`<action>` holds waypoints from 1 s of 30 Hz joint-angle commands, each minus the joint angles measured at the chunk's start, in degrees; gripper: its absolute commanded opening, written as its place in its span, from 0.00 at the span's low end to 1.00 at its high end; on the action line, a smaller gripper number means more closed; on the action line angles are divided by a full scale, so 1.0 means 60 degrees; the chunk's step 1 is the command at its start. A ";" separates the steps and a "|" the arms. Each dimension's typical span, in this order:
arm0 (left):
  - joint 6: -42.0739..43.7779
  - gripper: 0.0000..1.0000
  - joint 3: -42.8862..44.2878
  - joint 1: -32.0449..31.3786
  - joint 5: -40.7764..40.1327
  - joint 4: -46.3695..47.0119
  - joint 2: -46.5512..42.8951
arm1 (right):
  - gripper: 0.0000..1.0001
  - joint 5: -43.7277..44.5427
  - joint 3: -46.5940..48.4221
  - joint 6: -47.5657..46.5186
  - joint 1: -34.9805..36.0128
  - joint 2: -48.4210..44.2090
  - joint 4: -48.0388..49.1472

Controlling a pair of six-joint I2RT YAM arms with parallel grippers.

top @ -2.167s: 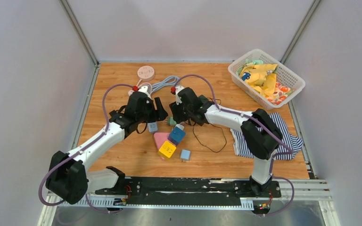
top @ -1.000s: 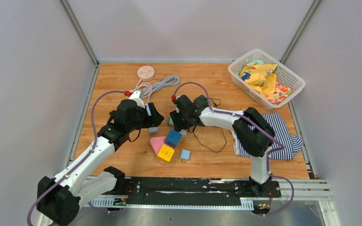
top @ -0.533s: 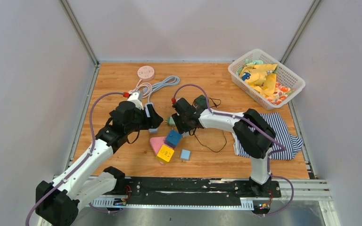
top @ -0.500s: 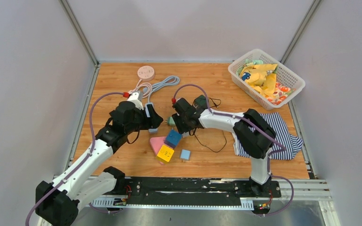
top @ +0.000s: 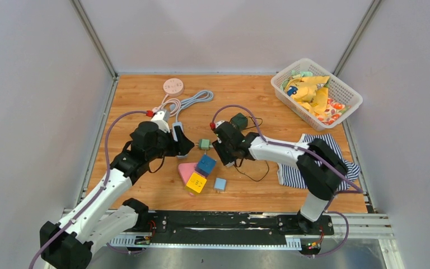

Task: Insert the plug
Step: Pick up the plug from the center of the board.

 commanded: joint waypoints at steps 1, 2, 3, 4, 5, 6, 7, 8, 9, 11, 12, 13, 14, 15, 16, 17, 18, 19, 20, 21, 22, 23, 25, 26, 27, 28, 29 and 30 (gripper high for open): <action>-0.0160 0.71 0.0585 0.0056 0.0818 -0.0565 0.0199 | 0.17 -0.0001 -0.0763 -0.1195 0.0132 -0.1678 0.0447; -0.0228 0.71 0.0694 0.0056 0.0977 -0.0664 0.0271 | 0.17 0.0009 -0.0853 -0.1343 0.0134 -0.1966 0.0495; -0.0279 0.71 0.0791 0.0056 0.1187 -0.0722 0.0344 | 0.17 0.0029 -0.0893 -0.1491 0.0131 -0.2301 0.0499; -0.0320 0.71 0.0862 0.0058 0.1406 -0.0729 0.0386 | 0.17 0.0026 -0.0911 -0.1636 0.0130 -0.2535 0.0485; -0.0402 0.72 0.0883 0.0056 0.1618 -0.0688 0.0450 | 0.16 -0.0027 -0.0939 -0.1766 0.0158 -0.2764 0.0511; -0.0491 0.72 0.0878 0.0056 0.1852 -0.0611 0.0476 | 0.16 -0.0137 -0.0961 -0.1911 0.0172 -0.2997 0.0545; -0.0559 0.72 0.0857 0.0056 0.2075 -0.0459 0.0494 | 0.16 -0.0251 -0.1002 -0.2049 0.0209 -0.3215 0.0613; -0.0627 0.72 0.0816 0.0056 0.2348 -0.0284 0.0487 | 0.15 -0.0353 -0.1051 -0.2169 0.0268 -0.3460 0.0719; -0.0755 0.73 0.0754 0.0056 0.2648 -0.0127 0.0444 | 0.15 -0.0395 -0.1123 -0.2312 0.0412 -0.3700 0.0868; -0.0951 0.75 0.0638 0.0064 0.3023 0.0166 0.0363 | 0.14 -0.0387 -0.1344 -0.2681 0.0725 -0.4190 0.1335; -0.1035 0.76 0.0578 0.0057 0.3210 0.0288 0.0307 | 0.13 -0.0473 -0.1509 -0.2896 0.0869 -0.4419 0.1657; -0.1110 0.77 0.0538 0.0056 0.3450 0.0428 0.0285 | 0.13 -0.0635 -0.1702 -0.2976 0.0977 -0.4658 0.2080; -0.1149 0.77 0.0504 0.0056 0.3738 0.0567 0.0280 | 0.14 -0.0870 -0.1887 -0.3041 0.1100 -0.4855 0.2433; -0.1148 0.77 0.0466 0.0056 0.4012 0.0710 0.0287 | 0.14 -0.1147 -0.2011 -0.3101 0.1217 -0.5007 0.2799; -0.1111 0.78 0.0403 0.0056 0.4279 0.0887 0.0293 | 0.14 -0.1300 -0.2131 -0.3149 0.1315 -0.5145 0.3105; -0.1079 0.78 0.0333 0.0056 0.4468 0.1014 0.0321 | 0.14 -0.1402 -0.2232 -0.3182 0.1428 -0.5214 0.3336; -0.1073 0.79 0.0266 0.0056 0.4572 0.1101 0.0343 | 0.14 -0.1535 -0.2304 -0.3243 0.1521 -0.5268 0.3500; -0.1086 0.79 0.0206 0.0056 0.4654 0.1158 0.0371 | 0.14 -0.1694 -0.2321 -0.3305 0.1597 -0.5286 0.3586; -0.1114 0.79 0.0165 0.0056 0.4819 0.1225 0.0410 | 0.14 -0.1700 -0.2305 -0.3365 0.1674 -0.5288 0.3648; -0.1171 0.79 0.0095 0.0056 0.5051 0.1373 0.0469 | 0.14 -0.1679 -0.2287 -0.3412 0.1757 -0.5283 0.3693; -0.1244 0.79 0.0031 0.0056 0.5264 0.1523 0.0514 | 0.14 -0.1654 -0.2228 -0.3482 0.1844 -0.5255 0.3700; -0.1316 0.79 -0.0021 0.0056 0.5413 0.1619 0.0568 | 0.14 -0.1653 -0.2191 -0.3550 0.1932 -0.5253 0.3751; -0.1438 0.78 -0.0048 0.0056 0.5481 0.1628 0.0672 | 0.14 -0.1751 -0.2203 -0.3647 0.2086 -0.5246 0.4015; -0.1503 0.77 -0.0075 0.0056 0.5532 0.1697 0.0685 | 0.14 -0.1768 -0.2232 -0.3691 0.2153 -0.5245 0.4200; -0.1586 0.76 -0.0104 0.0056 0.5604 0.1776 0.0672 | 0.14 -0.1735 -0.2248 -0.3735 0.2240 -0.5247 0.4357; -0.1668 0.76 -0.0124 0.0056 0.5675 0.1845 0.0649 | 0.14 -0.1709 -0.2258 -0.3810 0.2315 -0.5236 0.4519; -0.1709 0.75 -0.0152 0.0056 0.5717 0.1866 0.0613 | 0.14 -0.1689 -0.2253 -0.3896 0.2390 -0.5211 0.4607; -0.1671 0.75 -0.0180 0.0056 0.5717 0.1838 0.0523 | 0.14 -0.1652 -0.2240 -0.3981 0.2459 -0.5185 0.4695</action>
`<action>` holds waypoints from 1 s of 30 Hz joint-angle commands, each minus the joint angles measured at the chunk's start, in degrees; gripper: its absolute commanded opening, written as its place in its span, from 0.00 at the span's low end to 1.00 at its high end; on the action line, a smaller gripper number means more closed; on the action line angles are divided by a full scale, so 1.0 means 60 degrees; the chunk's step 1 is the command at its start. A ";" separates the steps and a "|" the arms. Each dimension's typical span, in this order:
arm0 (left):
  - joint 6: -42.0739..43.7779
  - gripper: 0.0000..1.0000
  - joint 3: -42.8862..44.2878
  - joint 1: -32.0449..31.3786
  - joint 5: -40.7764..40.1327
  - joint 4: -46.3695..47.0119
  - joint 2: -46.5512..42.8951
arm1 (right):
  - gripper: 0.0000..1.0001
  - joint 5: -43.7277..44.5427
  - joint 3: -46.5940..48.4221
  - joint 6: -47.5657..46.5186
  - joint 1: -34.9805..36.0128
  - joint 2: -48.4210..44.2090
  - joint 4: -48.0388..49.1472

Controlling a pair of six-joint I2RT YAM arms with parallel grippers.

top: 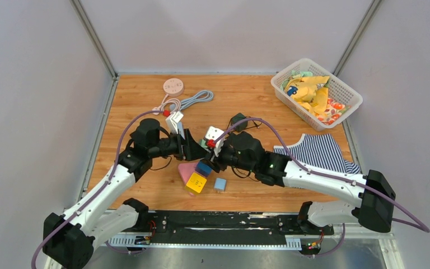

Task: Insert the plug
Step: Pick up the plug from the center of the board.

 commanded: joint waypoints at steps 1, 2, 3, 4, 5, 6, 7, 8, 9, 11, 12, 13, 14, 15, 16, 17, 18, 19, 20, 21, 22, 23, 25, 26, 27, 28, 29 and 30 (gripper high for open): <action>-0.0237 0.74 -0.0218 0.0056 0.0593 0.0324 -0.0179 | 0.13 -0.0035 -0.0056 -0.0536 0.0387 0.0000 0.0982; -0.0235 0.73 -0.0238 0.0056 0.0552 0.0274 -0.0238 | 0.13 -0.0052 -0.0024 -0.0564 0.0407 0.0052 0.1036; -0.0272 0.71 -0.0277 0.0056 0.0542 0.0236 -0.0258 | 0.13 -0.0076 -0.0003 -0.0584 0.0412 0.0097 0.1094; -0.0346 0.68 -0.0304 0.0056 0.0576 0.0241 -0.0281 | 0.13 -0.0088 -0.0011 -0.0589 0.0411 0.0139 0.1167; -0.0443 0.65 -0.0329 0.0056 0.0622 0.0274 -0.0300 | 0.13 -0.0062 -0.0018 -0.0569 0.0412 0.0172 0.1236; -0.0528 0.61 -0.0358 0.0056 0.0665 0.0343 -0.0313 | 0.13 -0.0006 -0.0054 -0.0554 0.0412 0.0220 0.1326; -0.0570 0.57 -0.0394 0.0058 0.0639 0.0379 -0.0363 | 0.13 0.0051 -0.0133 -0.0557 0.0412 0.0259 0.1494; -0.0608 0.53 -0.0437 0.0056 0.0586 0.0409 -0.0420 | 0.13 0.0096 -0.0207 -0.0602 0.0411 0.0302 0.1662; -0.0655 0.46 -0.0489 0.0056 0.0523 0.0447 -0.0501 | 0.14 0.0108 -0.0238 -0.0637 0.0412 0.0366 0.1763; -0.0767 0.33 -0.0574 0.0056 0.0429 0.0533 -0.0629 | 0.14 0.0127 -0.0201 -0.0659 0.0412 0.0490 0.1723; -0.0875 0.26 -0.0630 0.0056 0.0435 0.0631 -0.0682 | 0.15 0.0122 -0.0199 -0.0673 0.0412 0.0520 0.1705; -0.1024 0.18 -0.0694 0.0056 0.0476 0.0748 -0.0709 | 0.17 0.0140 -0.0232 -0.0658 0.0412 0.0510 0.1697; -0.1231 0.13 -0.0751 0.0056 0.0564 0.0938 -0.0731 | 0.21 0.0196 -0.0306 -0.0638 0.0409 0.0454 0.1757; -0.1444 0.09 -0.0801 0.0056 0.0696 0.1145 -0.0732 | 0.29 0.0281 -0.0430 -0.0623 0.0412 0.0379 0.1843; -0.1650 0.05 -0.0809 0.0056 0.0784 0.1255 -0.0715 | 0.39 0.0405 -0.0552 -0.0595 0.0412 0.0277 0.1987; -0.1772 0.01 -0.0754 0.0056 0.0837 0.1275 -0.0708 | 0.49 0.0547 -0.0701 -0.0577 0.0412 0.0136 0.2121; -0.1854 0.00 -0.0695 0.0056 0.0884 0.1273 -0.0712 | 0.57 0.0644 -0.0829 -0.0582 0.0402 -0.0006 0.2232; -0.1976 0.00 -0.0627 0.0056 0.0879 0.1281 -0.0739 | 0.62 0.0722 -0.0942 -0.0588 0.0389 -0.0185 0.2294; -0.2104 0.00 -0.0560 0.0056 0.0834 0.1309 -0.0786 | 0.67 0.0739 -0.1076 -0.0589 0.0377 -0.0387 0.2366; -0.2254 0.00 -0.0502 0.0056 0.0801 0.1325 -0.0845 | 0.71 0.0741 -0.1209 -0.0589 0.0371 -0.0586 0.2465; -0.2423 0.00 -0.0407 0.0056 0.0782 0.1327 -0.0911 | 0.75 0.0752 -0.1393 -0.0569 0.0373 -0.0816 0.2631; -0.2590 0.00 -0.0309 0.0056 0.0807 0.1456 -0.0981 | 0.79 0.0744 -0.1604 -0.0517 0.0358 -0.1039 0.2858; -0.2947 0.00 -0.0144 0.0056 0.1013 0.1810 -0.1054 | 0.84 0.0741 -0.2276 -0.0432 0.0340 -0.1549 0.3547; -0.3108 0.00 -0.0056 0.0056 0.1078 0.1877 -0.1076 | 0.84 0.0686 -0.2616 -0.0441 0.0328 -0.1810 0.3958; -0.3247 0.00 0.0035 0.0056 0.1146 0.1946 -0.1114 | 0.84 0.0597 -0.2942 -0.0463 0.0314 -0.2075 0.4436; -0.3377 0.00 0.0069 0.0056 0.1192 0.2020 -0.1151 | 0.83 0.0514 -0.3254 -0.0504 0.0310 -0.2304 0.4857; -0.3552 0.00 0.0076 0.0056 0.1223 0.2115 -0.1178 | 0.82 0.0427 -0.3487 -0.0526 0.0310 -0.2540 0.5288; -0.3761 0.00 0.0039 0.0056 0.1252 0.2307 -0.1209 | 0.82 0.0349 -0.3673 -0.0530 0.0293 -0.2707 0.5641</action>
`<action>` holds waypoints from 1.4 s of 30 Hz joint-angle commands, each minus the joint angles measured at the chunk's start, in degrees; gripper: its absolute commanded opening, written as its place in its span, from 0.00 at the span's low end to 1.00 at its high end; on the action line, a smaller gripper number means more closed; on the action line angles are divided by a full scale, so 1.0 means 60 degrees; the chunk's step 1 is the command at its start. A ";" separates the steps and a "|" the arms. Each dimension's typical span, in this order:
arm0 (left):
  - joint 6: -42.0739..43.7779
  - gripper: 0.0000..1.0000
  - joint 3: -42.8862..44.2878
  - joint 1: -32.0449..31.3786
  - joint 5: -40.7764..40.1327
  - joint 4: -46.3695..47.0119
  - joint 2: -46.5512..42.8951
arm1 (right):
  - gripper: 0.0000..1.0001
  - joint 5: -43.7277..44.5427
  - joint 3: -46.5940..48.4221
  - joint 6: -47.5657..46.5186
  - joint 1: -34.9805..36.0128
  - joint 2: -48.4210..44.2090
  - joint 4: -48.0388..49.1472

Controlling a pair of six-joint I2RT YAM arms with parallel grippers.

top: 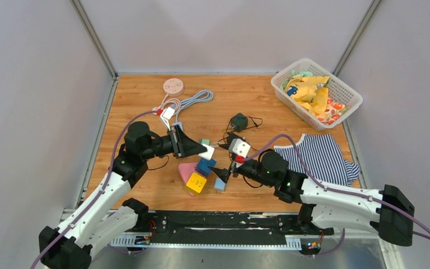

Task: Insert the plug
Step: Pick up the plug from the center of the board.

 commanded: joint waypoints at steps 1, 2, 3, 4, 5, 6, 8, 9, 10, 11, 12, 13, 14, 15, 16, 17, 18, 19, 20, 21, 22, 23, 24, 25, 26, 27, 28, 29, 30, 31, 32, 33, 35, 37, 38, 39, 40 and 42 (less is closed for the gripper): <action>-0.1229 0.00 0.0276 0.0012 0.0559 0.1146 -0.0286 | 0.81 -0.0255 -0.0921 -0.0035 -0.0040 -0.0781 0.2331; -0.1588 0.00 0.0137 0.0012 0.0596 0.1583 -0.0291 | 0.81 -0.0357 -0.0994 -0.0035 -0.0037 -0.0866 0.2571; -0.1888 0.00 0.0017 0.0012 0.0623 0.1963 -0.0292 | 0.81 -0.0423 -0.1051 -0.0028 -0.0044 -0.0876 0.2784; -0.2154 0.00 -0.0095 0.0012 0.0642 0.2344 -0.0287 | 0.80 -0.0495 -0.1096 -0.0014 -0.0037 -0.0854 0.3012; -0.2418 0.00 -0.0206 0.0012 0.0667 0.2681 -0.0259 | 0.80 -0.0530 -0.1153 0.0024 -0.0036 -0.0825 0.3284; -0.2656 0.00 -0.0299 0.0012 0.0675 0.2972 -0.0242 | 0.80 -0.0527 -0.1226 0.0089 -0.0036 -0.0809 0.3615; -0.3170 0.00 -0.0511 0.0012 0.0686 0.3601 -0.0190 | 0.80 -0.0733 -0.1502 0.0031 -0.0049 -0.0719 0.4681; -0.3462 0.00 -0.0628 0.0012 0.0678 0.3962 -0.0188 | 0.80 -0.0924 -0.1590 -0.0128 -0.0040 -0.0638 0.5227; -0.3865 0.00 -0.0815 0.0012 0.0659 0.4507 -0.0178 | 0.79 -0.1037 -0.1775 -0.0257 -0.0018 -0.0529 0.5768; -0.4318 0.00 -0.1052 0.0012 0.0632 0.5141 -0.0156 | 0.78 -0.1048 -0.1857 -0.0365 -0.0021 -0.0417 0.6174; -0.4880 0.00 -0.1285 0.0012 0.0589 0.5880 -0.0091 | 0.78 -0.1011 -0.1897 -0.0470 -0.0023 -0.0275 0.6446; -0.5295 0.00 -0.1497 0.0012 0.0547 0.6439 -0.0029 | 0.78 -0.0979 -0.1869 -0.0544 -0.0022 -0.0165 0.6559; -0.5533 0.00 -0.1637 0.0012 0.0519 0.6798 0.0032 | 0.77 -0.1019 -0.1821 -0.0595 -0.0022 -0.0087 0.6582; -0.5605 0.00 -0.1726 0.0012 0.0523 0.6920 0.0065 | 0.77 -0.1101 -0.1755 -0.0605 -0.0014 -0.0015 0.6585; -0.5623 0.00 -0.1789 0.0012 0.0509 0.6961 0.0055 | 0.76 -0.1221 -0.1675 -0.0599 -0.0015 0.0032 0.6586; -0.5651 0.00 -0.1840 0.0012 0.0491 0.6993 0.0037 | 0.75 -0.1340 -0.1581 -0.0606 -0.0017 0.0084 0.6566; -0.5699 0.00 -0.1865 0.0012 0.0485 0.7045 0.0003 | 0.74 -0.1397 -0.1512 -0.0606 -0.0025 0.0134 0.6547; -0.5728 0.00 -0.1883 0.0012 0.0473 0.7092 -0.0017 | 0.74 -0.1415 -0.1447 -0.0614 -0.0022 0.0203 0.6550; -0.5747 0.00 -0.1885 0.0012 0.0485 0.7105 -0.0023 | 0.74 -0.1368 -0.1404 -0.0639 -0.0014 0.0263 0.6574; -0.5769 0.00 -0.1885 0.0012 0.0486 0.7107 -0.0039 | 0.74 -0.1322 -0.1381 -0.0680 -0.0021 0.0305 0.6615; -0.5790 0.00 -0.1896 0.0012 0.0486 0.7118 -0.0063 | 0.74 -0.1268 -0.1348 -0.0724 -0.0021 0.0363 0.6659; -0.5806 0.00 -0.1911 0.0014 0.0494 0.7121 -0.0071 | 0.73 -0.1238 -0.1322 -0.0755 -0.0020 0.0402 0.6690; -0.5821 0.00 -0.1934 0.0013 0.0500 0.7121 -0.0078 | 0.73 -0.1230 -0.1295 -0.0777 -0.0018 0.0445 0.6721; -0.5833 0.00 -0.1974 0.0012 0.0504 0.7121 -0.0091 | 0.72 -0.1252 -0.1270 -0.0794 -0.0017 0.0481 0.6766; -0.5850 0.00 -0.2012 0.0012 0.0494 0.7122 -0.0086 | 0.72 -0.1272 -0.1252 -0.0809 -0.0019 0.0515 0.6806; -0.5875 0.00 -0.2048 0.0012 0.0480 0.7122 -0.0098 | 0.72 -0.1308 -0.1226 -0.0812 -0.0021 0.0562 0.6870; -0.5901 0.00 -0.2072 0.0012 0.0465 0.7122 -0.0121 | 0.72 -0.1314 -0.1186 -0.0819 -0.0022 0.0615 0.6909; -0.5910 0.00 -0.2088 0.0012 0.0460 0.7142 -0.0117 | 0.72 -0.1321 -0.1154 -0.0824 -0.0022 0.0664 0.6945; -0.5910 0.00 -0.2079 0.0012 0.0457 0.7137 -0.0118 | 0.72 -0.1310 -0.1102 -0.0833 -0.0022 0.0721 0.6982; -0.5911 0.00 -0.2076 0.0012 0.0457 0.7149 -0.0118 | 0.72 -0.1296 -0.1055 -0.0847 -0.0022 0.0778 0.7014; -0.5911 0.00 -0.2085 0.0012 0.0457 0.7151 -0.0128 | 0.72 -0.1296 -0.0983 -0.0866 -0.0022 0.0816 0.7044; -0.5911 0.00 -0.2076 0.0012 0.0462 0.7151 -0.0145 | 0.71 -0.1321 -0.0936 -0.0877 -0.0022 0.0848 0.7067; -0.5923 0.00 -0.2101 0.0012 0.0457 0.7151 -0.0130 | 0.70 -0.1369 -0.0855 -0.0905 -0.0019 0.0887 0.7069; -0.5939 0.00 -0.2140 0.0020 0.0457 0.7151 -0.0122 | 0.65 -0.1427 -0.0795 -0.0938 -0.0022 0.0926 0.7062; -0.5940 0.00 -0.2146 0.0013 0.0453 0.7143 -0.0124 | 0.62 -0.1437 -0.0762 -0.0954 -0.0018 0.0953 0.7055; -0.5953 0.00 -0.2149 0.0013 0.0436 0.7148 -0.0117 | 0.57 -0.1438 -0.0756 -0.0958 -0.0019 0.0973 0.7062; -0.5978 0.00 -0.2149 0.0012 0.0429 0.7150 -0.0118 | 0.50 -0.1426 -0.0770 -0.0958 -0.0021 0.0993 0.7099; -0.6011 0.00 -0.2142 0.0012 0.0403 0.7151 -0.0137 | 0.33 -0.1389 -0.0842 -0.0924 -0.0019 0.1028 0.7284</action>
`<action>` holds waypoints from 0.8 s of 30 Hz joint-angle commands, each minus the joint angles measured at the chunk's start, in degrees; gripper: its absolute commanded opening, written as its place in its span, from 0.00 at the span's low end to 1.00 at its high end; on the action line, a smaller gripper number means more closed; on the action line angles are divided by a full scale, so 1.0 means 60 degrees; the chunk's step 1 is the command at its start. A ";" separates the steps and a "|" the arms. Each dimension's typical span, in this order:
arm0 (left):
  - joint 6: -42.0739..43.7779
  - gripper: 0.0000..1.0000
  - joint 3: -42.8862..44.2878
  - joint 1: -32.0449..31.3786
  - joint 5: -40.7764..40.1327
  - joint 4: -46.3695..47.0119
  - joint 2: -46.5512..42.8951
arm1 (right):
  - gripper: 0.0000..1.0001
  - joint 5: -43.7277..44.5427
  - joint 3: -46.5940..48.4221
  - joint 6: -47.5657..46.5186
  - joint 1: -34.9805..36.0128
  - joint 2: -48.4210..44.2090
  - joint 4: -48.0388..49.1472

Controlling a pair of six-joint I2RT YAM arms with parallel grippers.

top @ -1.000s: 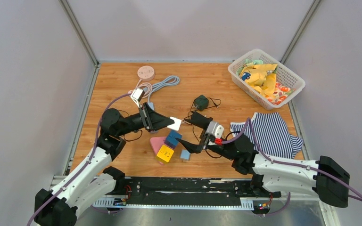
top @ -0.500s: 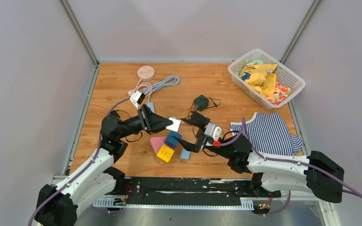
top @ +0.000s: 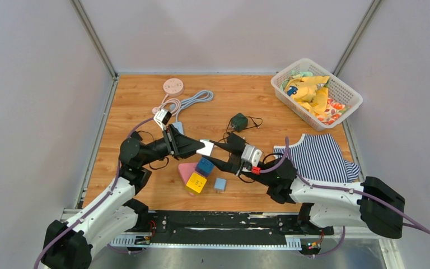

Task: Insert the plug
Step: Pick up the plug from the center of the board.

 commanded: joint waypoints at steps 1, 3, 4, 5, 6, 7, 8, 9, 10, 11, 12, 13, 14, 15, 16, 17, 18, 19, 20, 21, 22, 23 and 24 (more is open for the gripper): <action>-0.0088 0.00 -0.0101 0.0005 0.0049 0.0328 -0.0139 | 0.25 -0.0044 0.0136 -0.0099 -0.0021 0.0058 0.0823; -0.0090 0.06 -0.0135 0.0005 -0.0064 0.0328 -0.0175 | 0.12 -0.0009 0.0066 -0.0077 -0.0021 0.0026 0.0925; -0.0072 0.14 -0.0172 0.0005 -0.0154 0.0328 -0.0191 | 0.06 0.0031 0.0038 -0.0076 -0.0021 -0.0014 0.0922; -0.0020 0.24 -0.0219 0.0005 -0.0224 0.0328 -0.0181 | 0.02 0.0120 0.0002 -0.0045 -0.0022 -0.0077 0.0912; 0.0058 0.35 -0.0263 0.0005 -0.0300 0.0328 -0.0157 | 0.00 0.0279 -0.0043 -0.0003 -0.0022 -0.0171 0.0863; 0.0148 0.46 -0.0307 0.0005 -0.0348 0.0328 -0.0125 | 0.00 0.0460 -0.0069 0.0045 -0.0022 -0.0286 0.0756; 0.0264 0.54 -0.0351 0.0005 -0.0391 0.0335 -0.0050 | 0.00 0.0705 -0.0052 0.0054 -0.0022 -0.0412 0.0490; 0.0447 0.60 -0.0386 0.0005 -0.0428 0.0340 -0.0002 | 0.00 0.0935 0.0009 0.0055 -0.0033 -0.0585 0.0036; 0.0620 0.64 -0.0417 0.0005 -0.0454 0.0342 0.0039 | 0.00 0.1150 0.0157 0.0068 -0.0061 -0.0764 -0.0612; 0.0764 0.67 -0.0493 0.0005 -0.0494 0.0339 0.0077 | 0.00 0.1344 0.0344 0.0077 -0.0096 -0.0957 -0.1468; 0.0868 0.68 -0.0533 0.0005 -0.0525 0.0335 0.0089 | 0.00 0.1472 0.0562 0.0102 -0.0157 -0.1112 -0.2271; 0.0901 0.69 -0.0577 0.0005 -0.0567 0.0329 0.0145 | 0.00 0.1523 0.0732 0.0175 -0.0249 -0.1234 -0.3224; 0.0931 0.70 -0.0586 0.0005 -0.0592 0.0328 0.0187 | 0.00 0.1452 0.0854 0.0248 -0.0374 -0.1325 -0.3790; 0.1028 0.72 -0.0560 0.0005 -0.0575 0.0328 0.0233 | 0.00 0.1438 0.0977 0.0378 -0.0529 -0.1362 -0.4284; 0.1194 0.73 -0.0525 0.0005 -0.0540 0.0309 0.0295 | 0.00 0.1460 0.1110 0.0551 -0.0667 -0.1400 -0.4869; 0.1358 0.75 -0.0459 0.0005 -0.0494 0.0216 0.0363 | 0.00 0.1465 0.1265 0.0674 -0.0838 -0.1393 -0.5428; 0.1547 0.75 -0.0399 0.0016 -0.0457 0.0090 0.0425 | 0.00 0.1489 0.1409 0.0805 -0.0990 -0.1394 -0.5935; 0.1783 0.76 -0.0350 0.0019 -0.0438 -0.0064 0.0464 | 0.00 0.1507 0.1537 0.0911 -0.1113 -0.1416 -0.6407; 0.1984 0.76 -0.0299 0.0040 -0.0435 -0.0250 0.0480 | 0.00 0.1517 0.1667 0.0983 -0.1218 -0.1426 -0.6817; 0.2185 0.76 -0.0282 0.0066 -0.0480 -0.0482 0.0473 | 0.00 0.1538 0.1809 0.1036 -0.1279 -0.1448 -0.7317; 0.2328 0.76 -0.0285 0.0108 -0.0492 -0.0711 0.0483 | 0.00 0.1564 0.2012 0.1061 -0.1327 -0.1465 -0.7856; 0.2428 0.76 -0.0302 0.0172 -0.0493 -0.0862 0.0482 | 0.00 0.1844 0.2230 0.1047 -0.1336 -0.1465 -0.8412; 0.2591 0.75 -0.0317 0.0242 -0.0481 -0.1037 0.0498 | 0.00 0.2051 0.2562 0.0987 -0.1361 -0.1475 -0.9020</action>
